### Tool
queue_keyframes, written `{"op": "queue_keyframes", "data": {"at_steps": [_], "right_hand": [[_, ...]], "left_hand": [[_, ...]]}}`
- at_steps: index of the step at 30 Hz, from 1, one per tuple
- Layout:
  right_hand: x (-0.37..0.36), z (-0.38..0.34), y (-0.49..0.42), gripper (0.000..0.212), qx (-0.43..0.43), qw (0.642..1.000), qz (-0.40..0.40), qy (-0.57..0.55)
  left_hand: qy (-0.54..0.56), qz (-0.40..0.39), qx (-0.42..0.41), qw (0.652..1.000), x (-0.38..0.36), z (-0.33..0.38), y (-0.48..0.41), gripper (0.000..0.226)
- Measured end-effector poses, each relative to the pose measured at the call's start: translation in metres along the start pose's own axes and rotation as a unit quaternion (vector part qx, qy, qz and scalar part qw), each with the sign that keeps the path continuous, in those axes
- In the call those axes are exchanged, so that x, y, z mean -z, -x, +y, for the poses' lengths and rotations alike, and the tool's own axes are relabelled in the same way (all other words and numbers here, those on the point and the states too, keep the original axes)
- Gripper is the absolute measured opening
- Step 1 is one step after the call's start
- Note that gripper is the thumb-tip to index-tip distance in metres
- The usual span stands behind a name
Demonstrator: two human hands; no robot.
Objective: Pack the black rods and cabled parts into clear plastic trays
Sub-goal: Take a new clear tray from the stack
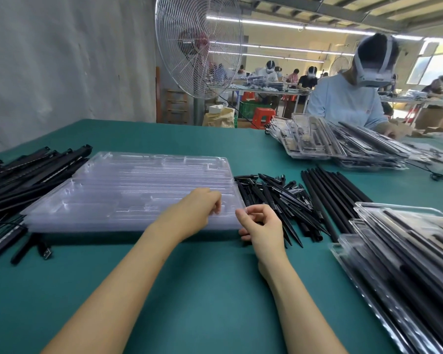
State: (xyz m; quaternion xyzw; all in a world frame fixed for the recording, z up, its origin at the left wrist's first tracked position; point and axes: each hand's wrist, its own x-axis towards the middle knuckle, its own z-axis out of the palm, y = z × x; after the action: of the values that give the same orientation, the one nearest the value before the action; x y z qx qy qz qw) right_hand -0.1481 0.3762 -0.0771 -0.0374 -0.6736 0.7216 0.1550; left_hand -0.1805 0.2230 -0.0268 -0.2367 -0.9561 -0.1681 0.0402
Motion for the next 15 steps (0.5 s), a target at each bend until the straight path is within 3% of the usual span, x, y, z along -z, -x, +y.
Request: {"op": "queue_keyframes", "data": {"at_steps": [9,15], "right_hand": [[0.0042,-0.0031,-0.0012,0.013,-0.027,0.999,-0.033,-0.030],[-0.0010,-0.0044,-0.0030,0.018,-0.055,0.998,-0.029,-0.006]], "left_hand": [[-0.016,0.032,-0.008,0.999,0.0046,0.0042,0.0024,0.043],[-0.064,0.001,-0.028,0.998,0.0010,0.0042,0.0042,0.048]]}}
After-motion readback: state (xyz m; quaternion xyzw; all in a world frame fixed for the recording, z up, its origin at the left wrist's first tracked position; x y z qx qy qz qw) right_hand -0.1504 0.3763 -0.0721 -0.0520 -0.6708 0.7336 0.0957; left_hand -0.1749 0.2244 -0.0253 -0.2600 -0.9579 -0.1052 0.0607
